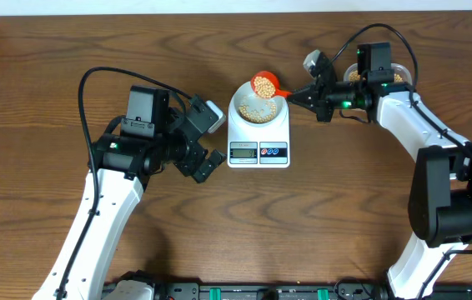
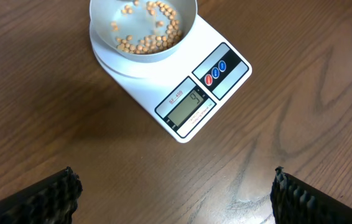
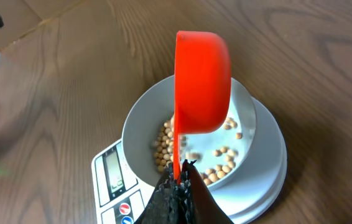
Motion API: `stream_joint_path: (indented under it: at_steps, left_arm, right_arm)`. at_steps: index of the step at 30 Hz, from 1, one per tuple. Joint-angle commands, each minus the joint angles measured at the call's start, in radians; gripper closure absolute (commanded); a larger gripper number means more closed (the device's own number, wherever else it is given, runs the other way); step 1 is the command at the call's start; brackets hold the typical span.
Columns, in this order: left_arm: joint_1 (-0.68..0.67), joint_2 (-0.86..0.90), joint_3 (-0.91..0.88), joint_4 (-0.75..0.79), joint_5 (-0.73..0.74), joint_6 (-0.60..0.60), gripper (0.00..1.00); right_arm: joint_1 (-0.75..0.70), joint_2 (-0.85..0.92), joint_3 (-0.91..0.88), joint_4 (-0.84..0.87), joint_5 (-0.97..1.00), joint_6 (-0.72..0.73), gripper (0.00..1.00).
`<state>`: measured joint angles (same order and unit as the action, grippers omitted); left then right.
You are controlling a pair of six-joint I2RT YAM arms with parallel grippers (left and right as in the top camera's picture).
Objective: Scoop item into bowl and weigh 50g on scale
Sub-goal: 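Tip the red scoop to pour soybeans into the white bowl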
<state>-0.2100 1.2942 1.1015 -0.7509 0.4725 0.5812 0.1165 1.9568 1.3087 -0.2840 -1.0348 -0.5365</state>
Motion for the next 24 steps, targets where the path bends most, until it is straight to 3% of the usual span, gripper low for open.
stream_joint_path:
  at_steps: [1,24]
  left_arm:
    - [0.004,0.006,0.022,0.0,0.01,0.017,0.0]
    - [0.004,0.006,0.022,0.0,0.01,0.017,0.0]
  right_arm:
    - [0.005,0.009,0.003,-0.001,-0.014,-0.1,0.99]
    - [0.005,0.009,0.003,-0.004,0.041,-0.303,0.99]
